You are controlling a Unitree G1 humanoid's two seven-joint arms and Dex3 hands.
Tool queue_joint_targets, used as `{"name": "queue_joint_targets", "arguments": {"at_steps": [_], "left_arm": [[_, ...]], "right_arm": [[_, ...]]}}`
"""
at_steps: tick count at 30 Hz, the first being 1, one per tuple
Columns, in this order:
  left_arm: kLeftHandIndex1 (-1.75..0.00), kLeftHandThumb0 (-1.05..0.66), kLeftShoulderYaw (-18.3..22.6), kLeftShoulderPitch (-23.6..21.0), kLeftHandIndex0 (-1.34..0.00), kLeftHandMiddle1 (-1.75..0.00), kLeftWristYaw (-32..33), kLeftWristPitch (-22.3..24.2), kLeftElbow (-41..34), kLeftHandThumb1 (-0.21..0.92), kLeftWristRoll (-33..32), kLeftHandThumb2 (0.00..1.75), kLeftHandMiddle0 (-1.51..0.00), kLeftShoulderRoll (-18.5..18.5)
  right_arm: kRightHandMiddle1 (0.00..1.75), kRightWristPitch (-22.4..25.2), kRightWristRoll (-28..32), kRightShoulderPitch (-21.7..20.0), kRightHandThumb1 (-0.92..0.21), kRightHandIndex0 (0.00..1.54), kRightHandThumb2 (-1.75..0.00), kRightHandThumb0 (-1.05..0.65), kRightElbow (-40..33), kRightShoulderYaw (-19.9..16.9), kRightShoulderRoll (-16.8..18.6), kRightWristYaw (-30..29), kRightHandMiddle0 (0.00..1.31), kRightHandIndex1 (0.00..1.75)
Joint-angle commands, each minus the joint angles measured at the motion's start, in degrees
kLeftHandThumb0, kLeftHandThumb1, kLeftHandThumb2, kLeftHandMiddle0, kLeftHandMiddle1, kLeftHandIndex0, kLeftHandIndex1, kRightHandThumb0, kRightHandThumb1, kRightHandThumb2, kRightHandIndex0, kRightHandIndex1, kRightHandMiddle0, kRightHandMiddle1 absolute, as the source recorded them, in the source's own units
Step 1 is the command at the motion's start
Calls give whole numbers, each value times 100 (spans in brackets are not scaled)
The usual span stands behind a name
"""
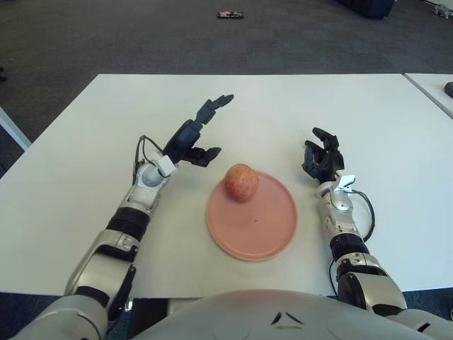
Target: Put the apple into the plate.
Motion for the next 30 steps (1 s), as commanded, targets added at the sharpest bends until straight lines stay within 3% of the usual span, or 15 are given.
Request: {"name": "queue_joint_targets", "arguments": {"at_steps": [1, 14, 25, 30], "left_arm": [[-32, -94, 398, -155, 0, -7, 504, -124, 292, 92, 196, 81, -6, -185], [-51, -98, 1143, 38, 0, -12, 2191, 244, 185, 92, 995, 104, -18, -710], [-66, -96, 1449, -5, 0, -19, 3327, 667, 496, 92, 1272, 105, -27, -1180], [-68, -93, 1465, 104, 0, -21, 3463, 848, 642, 92, 1209, 105, -28, -1302]], "right_arm": [[85, 316, 90, 262, -62, 10, -89, -43, 156, -26, 95, 37, 0, 76], [87, 449, 72, 309, -60, 10, -93, -40, -8, -1, 137, -13, 0, 77], [90, 456, -12, 337, -60, 9, -93, -42, -69, 40, 143, -108, 0, 80], [95, 428, -68, 366, -59, 8, -93, -43, -94, 75, 152, -146, 0, 83]]}}
